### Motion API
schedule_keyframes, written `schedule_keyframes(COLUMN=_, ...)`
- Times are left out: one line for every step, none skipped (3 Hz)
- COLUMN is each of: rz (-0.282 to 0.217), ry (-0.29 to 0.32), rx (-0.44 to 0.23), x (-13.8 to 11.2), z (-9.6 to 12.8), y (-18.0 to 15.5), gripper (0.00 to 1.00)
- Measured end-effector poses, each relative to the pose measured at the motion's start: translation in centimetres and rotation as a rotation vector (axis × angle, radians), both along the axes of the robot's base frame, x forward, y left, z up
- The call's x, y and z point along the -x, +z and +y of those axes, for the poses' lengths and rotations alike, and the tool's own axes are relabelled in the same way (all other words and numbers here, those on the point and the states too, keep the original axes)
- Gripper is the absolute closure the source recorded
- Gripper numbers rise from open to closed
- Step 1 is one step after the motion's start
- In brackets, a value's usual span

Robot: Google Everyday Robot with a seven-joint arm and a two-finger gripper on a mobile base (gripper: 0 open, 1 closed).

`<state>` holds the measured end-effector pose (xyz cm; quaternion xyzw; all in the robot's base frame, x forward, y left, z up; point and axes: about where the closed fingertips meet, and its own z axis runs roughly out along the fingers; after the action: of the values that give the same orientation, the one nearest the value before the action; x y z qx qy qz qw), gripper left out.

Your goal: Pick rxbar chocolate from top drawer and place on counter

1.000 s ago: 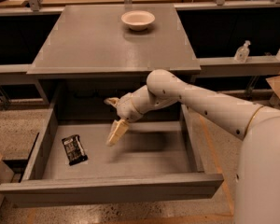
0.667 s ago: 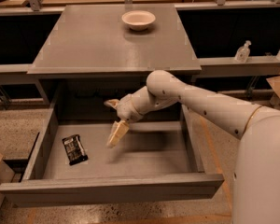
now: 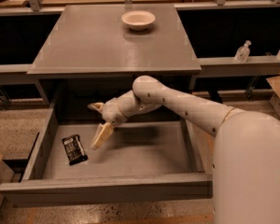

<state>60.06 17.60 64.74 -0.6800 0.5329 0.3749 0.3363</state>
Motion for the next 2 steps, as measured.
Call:
schedule_keyframes(rz=0.02, ry=0.08, rx=-0.064, x=0.5, z=3.8, y=-0.4, gripper=0.0)
schedule_keyframes(rz=0.038, ry=0.156, rx=-0.095, x=1.9, z=6.8, y=-1.0, gripper=0.0)
